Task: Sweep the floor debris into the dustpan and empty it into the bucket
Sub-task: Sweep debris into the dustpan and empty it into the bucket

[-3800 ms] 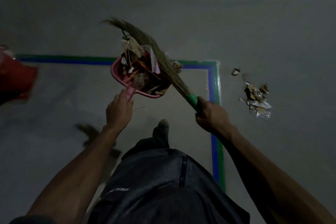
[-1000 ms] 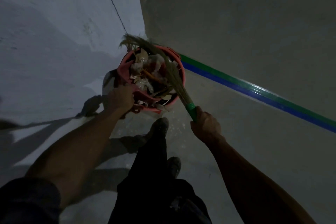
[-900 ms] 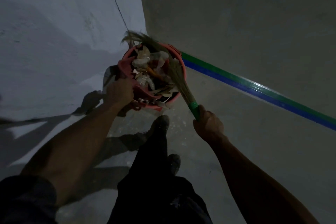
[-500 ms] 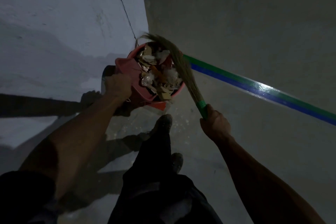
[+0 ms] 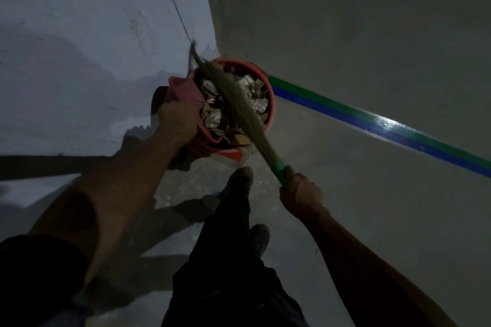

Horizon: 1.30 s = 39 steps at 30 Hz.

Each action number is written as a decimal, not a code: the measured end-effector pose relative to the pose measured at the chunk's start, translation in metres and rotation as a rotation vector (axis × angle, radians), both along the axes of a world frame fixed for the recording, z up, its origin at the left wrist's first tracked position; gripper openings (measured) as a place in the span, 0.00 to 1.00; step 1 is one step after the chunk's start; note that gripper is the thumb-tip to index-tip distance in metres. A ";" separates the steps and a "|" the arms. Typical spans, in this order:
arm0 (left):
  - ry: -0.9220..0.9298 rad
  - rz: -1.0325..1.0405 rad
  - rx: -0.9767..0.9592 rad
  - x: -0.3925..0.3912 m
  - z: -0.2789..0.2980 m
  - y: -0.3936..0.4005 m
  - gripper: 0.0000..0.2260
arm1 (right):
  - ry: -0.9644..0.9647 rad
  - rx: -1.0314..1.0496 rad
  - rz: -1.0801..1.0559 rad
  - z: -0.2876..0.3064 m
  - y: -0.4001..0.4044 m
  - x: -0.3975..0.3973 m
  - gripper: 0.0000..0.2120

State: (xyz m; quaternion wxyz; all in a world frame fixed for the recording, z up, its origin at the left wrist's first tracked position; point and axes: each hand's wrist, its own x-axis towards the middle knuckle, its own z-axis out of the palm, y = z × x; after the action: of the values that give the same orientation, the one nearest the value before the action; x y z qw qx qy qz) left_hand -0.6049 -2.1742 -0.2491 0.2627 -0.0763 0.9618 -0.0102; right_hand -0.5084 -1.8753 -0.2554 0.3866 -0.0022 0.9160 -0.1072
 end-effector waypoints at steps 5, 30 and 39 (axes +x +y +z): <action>0.077 -0.067 0.055 -0.020 -0.025 0.001 0.06 | -0.106 0.019 -0.061 -0.026 -0.015 -0.025 0.27; 0.077 -0.078 0.078 -0.015 -0.020 -0.007 0.07 | -0.166 -0.030 -0.140 -0.014 -0.036 -0.037 0.16; -0.019 -0.003 -0.081 0.057 0.031 -0.009 0.06 | -0.003 -0.106 -0.109 0.040 -0.021 0.025 0.18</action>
State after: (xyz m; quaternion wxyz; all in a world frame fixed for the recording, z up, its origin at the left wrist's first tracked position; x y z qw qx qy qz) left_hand -0.5483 -2.1832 -0.2178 0.2684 -0.0852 0.9582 -0.0501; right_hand -0.4832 -1.8962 -0.2155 0.3808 0.0272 0.9073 -0.1765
